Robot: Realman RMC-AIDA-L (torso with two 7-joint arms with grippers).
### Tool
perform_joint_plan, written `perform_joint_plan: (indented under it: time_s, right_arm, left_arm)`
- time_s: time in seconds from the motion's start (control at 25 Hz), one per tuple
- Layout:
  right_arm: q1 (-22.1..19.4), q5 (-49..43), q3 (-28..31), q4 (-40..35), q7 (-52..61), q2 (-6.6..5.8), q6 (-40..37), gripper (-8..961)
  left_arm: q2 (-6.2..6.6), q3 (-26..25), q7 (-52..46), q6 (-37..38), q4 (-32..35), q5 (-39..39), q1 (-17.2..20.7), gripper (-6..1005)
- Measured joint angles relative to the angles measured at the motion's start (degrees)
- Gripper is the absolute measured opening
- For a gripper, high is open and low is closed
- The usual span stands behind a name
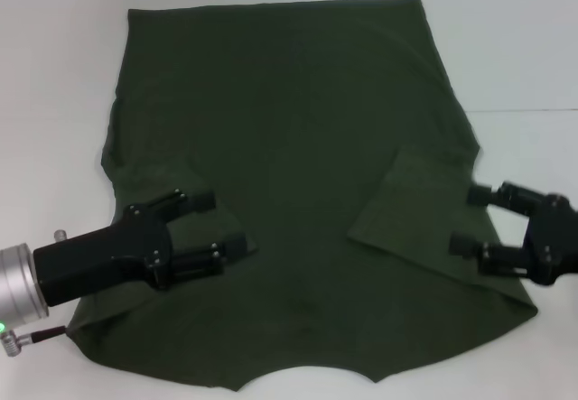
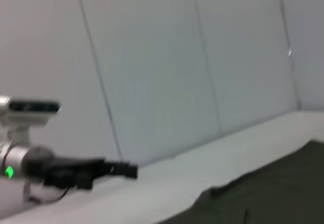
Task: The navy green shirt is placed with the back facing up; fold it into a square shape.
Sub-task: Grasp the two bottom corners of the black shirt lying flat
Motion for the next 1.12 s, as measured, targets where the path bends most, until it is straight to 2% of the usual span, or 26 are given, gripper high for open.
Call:
perform_joint_plan:
  time_s: [0.16, 0.28, 0.52, 0.64, 0.84, 1.12]
  right_arm:
    - [0.6, -3.5, 0.0, 0.0, 0.0, -0.09, 0.0, 944]
    - [1.0, -4.7, 0.0, 0.0, 0.0, -0.15, 0.1, 944]
    - [2.2, -5.9, -0.1, 0.0, 0.5, -1.04, 0.0, 944]
    - [3.1, -7.3, -0.2, 0.5, 0.6, -1.53, -0.2, 944]
    - [4.5, -8.9, -0.4, 0.6, 0.3, -1.75, -1.8, 944]
    - [6.0, -10.4, -0.4, 0.5, 0.1, -1.77, -2.5, 944]
  left_arm:
    - [0.32, -0.3, -6.3, -0.2, 1.3, 0.0, -0.2, 919]
    - [0.77, -0.4, -18.1, -0.5, 4.8, 0.4, -0.9, 919]
    - [3.60, -1.2, -41.3, -3.8, 8.7, 5.6, -2.4, 919]
    - [4.99, -4.9, -50.5, -5.7, 9.7, 11.3, -2.7, 920]
    - [6.59, -11.8, -56.8, -5.5, 10.3, 20.1, -2.5, 920]
    - [6.66, -13.4, -60.4, -6.5, 10.6, 30.0, -1.9, 920]
